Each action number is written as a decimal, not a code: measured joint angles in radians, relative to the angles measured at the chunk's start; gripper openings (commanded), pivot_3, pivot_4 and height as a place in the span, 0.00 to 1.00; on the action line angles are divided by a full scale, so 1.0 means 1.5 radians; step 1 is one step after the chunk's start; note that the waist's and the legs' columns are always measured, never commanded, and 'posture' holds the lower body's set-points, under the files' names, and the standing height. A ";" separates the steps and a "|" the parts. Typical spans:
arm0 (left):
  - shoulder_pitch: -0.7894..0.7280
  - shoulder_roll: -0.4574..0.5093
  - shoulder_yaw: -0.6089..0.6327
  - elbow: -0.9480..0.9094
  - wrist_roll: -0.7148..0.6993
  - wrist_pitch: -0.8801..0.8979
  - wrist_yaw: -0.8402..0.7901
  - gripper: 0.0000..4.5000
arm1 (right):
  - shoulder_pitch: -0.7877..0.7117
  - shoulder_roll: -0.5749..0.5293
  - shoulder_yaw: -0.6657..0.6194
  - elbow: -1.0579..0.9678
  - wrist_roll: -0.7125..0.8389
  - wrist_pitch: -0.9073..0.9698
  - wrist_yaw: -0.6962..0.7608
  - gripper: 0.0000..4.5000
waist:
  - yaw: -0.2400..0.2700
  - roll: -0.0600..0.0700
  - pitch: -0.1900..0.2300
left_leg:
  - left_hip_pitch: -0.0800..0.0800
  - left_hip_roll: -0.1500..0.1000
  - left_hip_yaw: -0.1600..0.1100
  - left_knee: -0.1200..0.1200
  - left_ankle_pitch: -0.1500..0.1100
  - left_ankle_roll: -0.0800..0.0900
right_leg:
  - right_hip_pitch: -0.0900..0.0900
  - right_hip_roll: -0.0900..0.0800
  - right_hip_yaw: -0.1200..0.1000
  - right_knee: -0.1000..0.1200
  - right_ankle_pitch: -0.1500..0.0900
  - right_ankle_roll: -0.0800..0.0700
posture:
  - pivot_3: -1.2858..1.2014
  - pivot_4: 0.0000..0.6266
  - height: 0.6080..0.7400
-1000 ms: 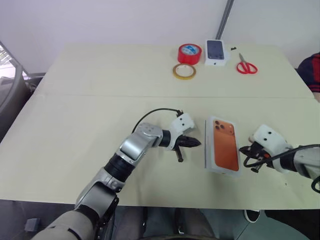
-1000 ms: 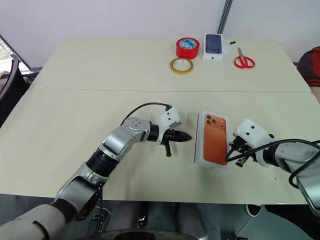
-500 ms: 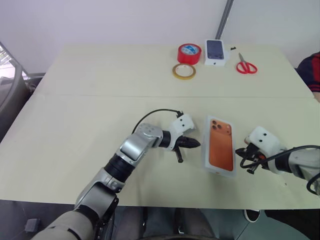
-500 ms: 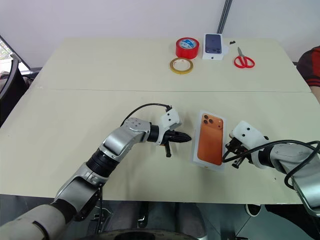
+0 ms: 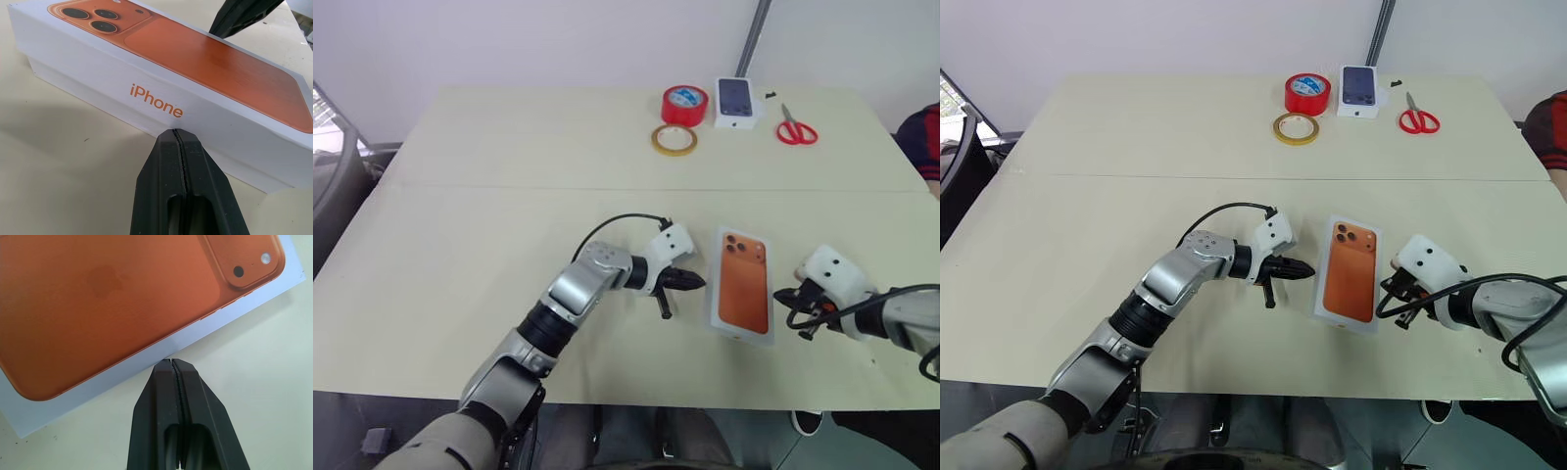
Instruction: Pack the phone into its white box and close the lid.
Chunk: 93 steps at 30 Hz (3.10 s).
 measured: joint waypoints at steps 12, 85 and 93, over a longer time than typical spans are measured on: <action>0.000 0.001 0.005 -0.002 -0.015 0.005 -0.002 0.00 | 0.000 0.021 0.021 0.013 -0.007 -0.001 -0.018 0.00 | 0.000 0.000 0.000 | 0.000 0.000 0.000 0.000 0.000 0.000 | 0.000 0.000 0.000 0.000 0.000 0.000 | 0.52 0.24 1.00; -0.035 0.006 0.030 0.025 0.011 -0.031 0.019 0.00 | 0.037 0.056 -0.032 -0.104 0.076 -0.007 -0.012 0.00 | -0.004 -0.001 0.000 | 0.001 0.000 0.000 0.000 0.000 0.000 | 0.001 0.000 0.000 0.000 0.000 0.000 | 0.52 0.24 1.00; 0.040 0.181 0.223 -0.049 -0.041 -0.029 0.039 0.00 | -0.095 0.095 -0.057 0.023 0.055 -0.070 -0.064 0.00 | -0.006 0.000 0.000 | 0.001 0.000 0.000 -0.001 0.002 -0.003 | 0.000 0.000 0.000 0.000 0.000 0.000 | 0.52 0.24 1.00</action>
